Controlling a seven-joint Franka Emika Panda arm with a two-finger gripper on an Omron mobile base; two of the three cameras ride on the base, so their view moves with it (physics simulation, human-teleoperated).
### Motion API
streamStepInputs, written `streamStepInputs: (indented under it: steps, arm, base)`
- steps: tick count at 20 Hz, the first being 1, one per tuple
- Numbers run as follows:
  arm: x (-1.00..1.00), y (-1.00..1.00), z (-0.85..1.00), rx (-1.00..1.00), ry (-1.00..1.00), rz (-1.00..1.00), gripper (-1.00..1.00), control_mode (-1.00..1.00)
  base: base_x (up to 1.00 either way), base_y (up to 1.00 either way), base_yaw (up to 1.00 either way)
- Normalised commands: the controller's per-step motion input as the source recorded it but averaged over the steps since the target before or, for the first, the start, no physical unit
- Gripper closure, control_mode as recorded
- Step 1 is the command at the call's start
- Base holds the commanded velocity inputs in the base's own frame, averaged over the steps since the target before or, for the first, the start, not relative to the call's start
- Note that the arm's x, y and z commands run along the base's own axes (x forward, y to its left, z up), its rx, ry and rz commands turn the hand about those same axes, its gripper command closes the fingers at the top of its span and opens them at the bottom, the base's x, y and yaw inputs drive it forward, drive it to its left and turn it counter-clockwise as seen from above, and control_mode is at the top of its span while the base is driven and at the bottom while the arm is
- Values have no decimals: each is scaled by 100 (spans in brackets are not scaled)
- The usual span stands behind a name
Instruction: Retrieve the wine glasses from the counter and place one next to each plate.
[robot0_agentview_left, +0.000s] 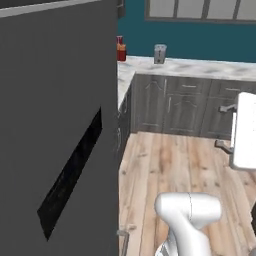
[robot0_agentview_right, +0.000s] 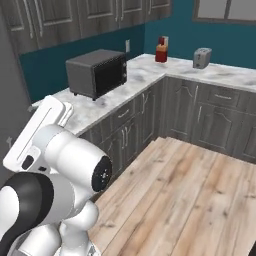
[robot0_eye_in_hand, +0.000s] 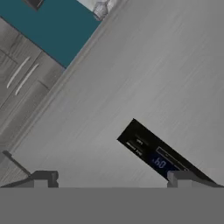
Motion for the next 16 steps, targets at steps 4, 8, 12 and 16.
streamStepInputs:
  steps: [4,8,12,16]
  arm:
    - [0,0,0,0,0,0,-100,100]
    - [0,0,0,0,0,0,-100,100]
    - [0,0,0,0,0,0,-100,100]
    - [0,0,0,0,0,0,-100,100]
  base:
    - [100,-98,26]
    - [100,-100,7]
    - [100,-99,1]
    - [93,-57,0]
